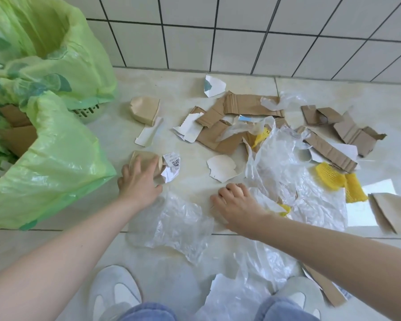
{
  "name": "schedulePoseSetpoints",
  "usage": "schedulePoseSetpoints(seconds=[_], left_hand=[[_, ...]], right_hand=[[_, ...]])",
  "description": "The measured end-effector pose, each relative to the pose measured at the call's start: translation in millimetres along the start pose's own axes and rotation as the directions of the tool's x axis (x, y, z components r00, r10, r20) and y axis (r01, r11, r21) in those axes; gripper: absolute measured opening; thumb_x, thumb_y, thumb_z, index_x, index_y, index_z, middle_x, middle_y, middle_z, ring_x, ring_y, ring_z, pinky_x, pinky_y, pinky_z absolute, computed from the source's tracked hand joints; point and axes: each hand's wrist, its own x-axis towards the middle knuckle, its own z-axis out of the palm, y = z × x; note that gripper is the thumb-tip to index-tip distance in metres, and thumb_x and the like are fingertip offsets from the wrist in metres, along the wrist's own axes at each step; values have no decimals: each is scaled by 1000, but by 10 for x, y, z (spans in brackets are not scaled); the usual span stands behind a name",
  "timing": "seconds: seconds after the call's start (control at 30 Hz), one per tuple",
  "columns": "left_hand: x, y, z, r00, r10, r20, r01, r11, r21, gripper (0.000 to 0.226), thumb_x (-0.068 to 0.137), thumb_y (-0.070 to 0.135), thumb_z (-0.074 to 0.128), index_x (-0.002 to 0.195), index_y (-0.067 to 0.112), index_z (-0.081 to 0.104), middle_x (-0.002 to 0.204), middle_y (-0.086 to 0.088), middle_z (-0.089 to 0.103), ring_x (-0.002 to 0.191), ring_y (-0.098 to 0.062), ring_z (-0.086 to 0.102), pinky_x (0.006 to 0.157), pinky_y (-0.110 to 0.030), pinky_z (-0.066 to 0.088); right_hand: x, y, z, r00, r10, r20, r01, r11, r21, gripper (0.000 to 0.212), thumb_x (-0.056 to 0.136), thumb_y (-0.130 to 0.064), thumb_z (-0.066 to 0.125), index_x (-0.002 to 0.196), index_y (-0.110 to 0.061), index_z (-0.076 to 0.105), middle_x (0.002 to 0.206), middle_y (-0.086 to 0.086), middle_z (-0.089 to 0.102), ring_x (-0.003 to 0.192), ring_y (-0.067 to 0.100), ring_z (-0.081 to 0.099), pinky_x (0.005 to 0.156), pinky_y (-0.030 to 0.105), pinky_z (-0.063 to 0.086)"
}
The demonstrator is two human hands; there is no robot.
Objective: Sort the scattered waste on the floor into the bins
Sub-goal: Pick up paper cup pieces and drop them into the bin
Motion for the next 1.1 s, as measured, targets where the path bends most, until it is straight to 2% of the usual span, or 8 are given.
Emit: schedulePoseSetpoints(seconds=[0.1, 0.27, 0.43, 0.63, 0.8, 0.9, 1.03, 1.1], left_hand=[[57, -9, 9, 1000, 13, 1, -13, 1000, 27, 75, 83, 34, 62, 145, 41, 19, 155, -5, 6, 134, -37, 15, 104, -49, 28], [105, -59, 25, 998, 58, -24, -57, 996, 62, 73, 77, 28, 67, 139, 36, 29, 145, 0, 27, 138, -34, 14, 107, -48, 24], [64, -130, 83, 988, 134, -73, -126, 987, 97, 75, 73, 22, 70, 140, 26, 35, 132, -6, 35, 129, -30, 30, 103, -44, 30], [-28, -202, 96, 976, 210, -50, -201, 968, 152, 76, 71, 15, 67, 139, 23, 34, 122, -7, 35, 112, -31, 47, 89, -42, 45], [-12, -221, -57, 950, 106, -293, -123, 992, -40, 42, 79, 2, 61, 120, 7, 51, 111, -15, 48, 87, -40, 57, 61, -42, 44], [45, -237, -141, 912, 79, -402, -144, 980, -135, 11, 84, 2, 54, 95, 0, 55, 96, -19, 53, 78, -40, 53, 60, -38, 36], [77, -208, -217, 877, -18, -481, -175, 919, -354, 7, 82, 1, 56, 79, -1, 51, 76, -16, 56, 67, -32, 45, 58, -32, 30], [49, -105, -279, 854, -75, -515, -217, 848, -484, 12, 84, 8, 59, 78, -1, 53, 68, -11, 54, 64, -29, 43, 54, -32, 28]], right_hand=[[-40, 19, -46, 1000, -1, 21, -1, 997, 71, 70, 47, -41, 83, 108, -17, 58, 97, 10, 55, 89, 32, 56, 82, 53, 48], [-37, 30, -132, 1000, 11, 13, -14, 975, 222, 65, 53, -41, 80, 109, -21, 54, 97, 8, 49, 82, 29, 50, 76, 46, 48], [-4, 46, -221, 1000, 5, 12, -9, 941, 339, 58, 76, -46, 68, 123, -23, 45, 112, 5, 40, 95, 25, 45, 89, 40, 39], [10, 56, -301, 999, 42, 2, -38, 895, 445, 42, 87, -28, 58, 126, -21, 45, 114, 4, 41, 93, 24, 51, 78, 32, 41], [-3, 101, -360, 997, 46, 55, -70, 781, 621, 41, 89, -24, 54, 128, -23, 43, 119, -1, 49, 95, 21, 55, 78, 36, 49], [11, 147, -439, 992, 117, 57, -122, 686, 717, 49, 89, -26, 59, 134, -23, 41, 126, -3, 52, 107, 19, 54, 84, 30, 46], [117, 228, -557, 960, 270, 79, -213, 518, 828, 27, 85, -34, 66, 101, -16, 55, 88, 5, 59, 78, 19, 52, 60, 28, 38], [179, 272, -589, 939, 331, 87, -237, 445, 864, 34, 84, -36, 66, 71, -16, 42, 66, 2, 43, 60, 16, 38, 53, 28, 29]])
